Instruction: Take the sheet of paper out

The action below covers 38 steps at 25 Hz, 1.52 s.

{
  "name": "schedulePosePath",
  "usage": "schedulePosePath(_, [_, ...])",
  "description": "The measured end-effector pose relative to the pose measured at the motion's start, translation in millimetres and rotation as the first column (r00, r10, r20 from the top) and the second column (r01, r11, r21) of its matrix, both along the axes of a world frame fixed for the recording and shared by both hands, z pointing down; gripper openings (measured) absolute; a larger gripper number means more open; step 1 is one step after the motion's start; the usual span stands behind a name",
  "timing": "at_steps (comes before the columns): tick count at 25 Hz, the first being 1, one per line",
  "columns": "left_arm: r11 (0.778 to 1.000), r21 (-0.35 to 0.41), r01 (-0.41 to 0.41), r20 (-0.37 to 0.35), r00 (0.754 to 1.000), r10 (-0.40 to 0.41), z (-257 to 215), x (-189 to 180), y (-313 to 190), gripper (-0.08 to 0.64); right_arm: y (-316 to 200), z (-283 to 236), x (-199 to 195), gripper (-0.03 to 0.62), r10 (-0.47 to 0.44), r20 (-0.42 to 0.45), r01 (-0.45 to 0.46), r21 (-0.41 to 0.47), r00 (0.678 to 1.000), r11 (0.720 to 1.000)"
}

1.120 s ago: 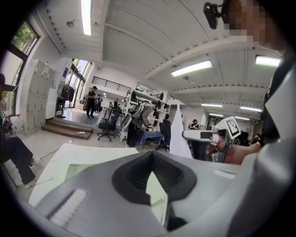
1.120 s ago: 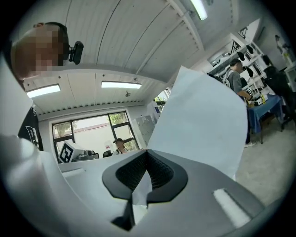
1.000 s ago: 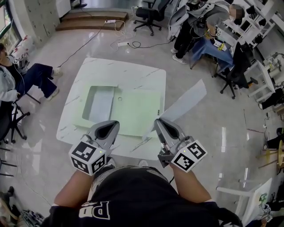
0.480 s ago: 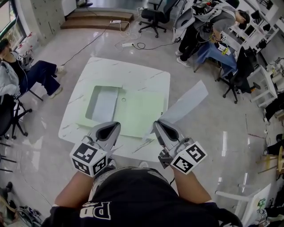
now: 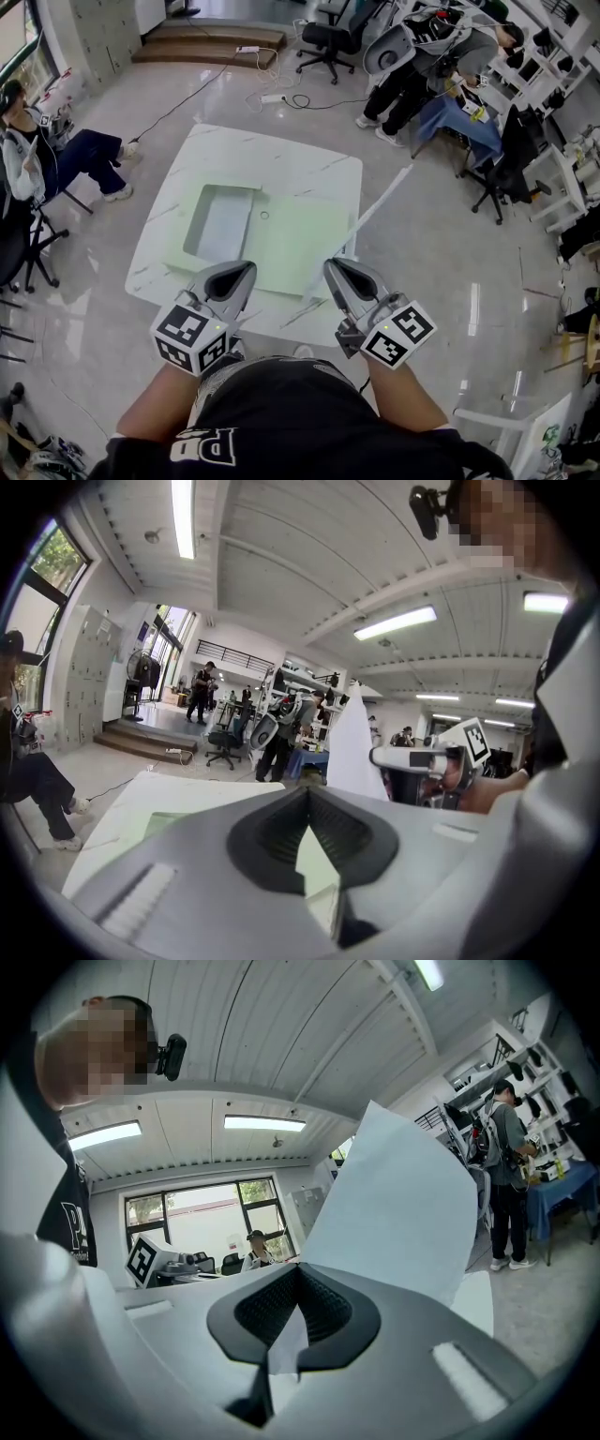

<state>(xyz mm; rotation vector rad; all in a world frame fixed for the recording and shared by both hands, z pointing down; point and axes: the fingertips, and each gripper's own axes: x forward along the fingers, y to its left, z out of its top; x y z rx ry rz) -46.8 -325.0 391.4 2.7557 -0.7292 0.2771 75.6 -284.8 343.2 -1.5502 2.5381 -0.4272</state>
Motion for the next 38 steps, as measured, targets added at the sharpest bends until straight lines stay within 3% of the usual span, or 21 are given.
schedulePosePath(38, [1.0, -0.003, 0.001, 0.0, 1.0, -0.001, -1.0, 1.0, -0.1, 0.057, -2.9, 2.3, -2.5, 0.0, -0.01, 0.007, 0.01, -0.016, 1.0, 1.0])
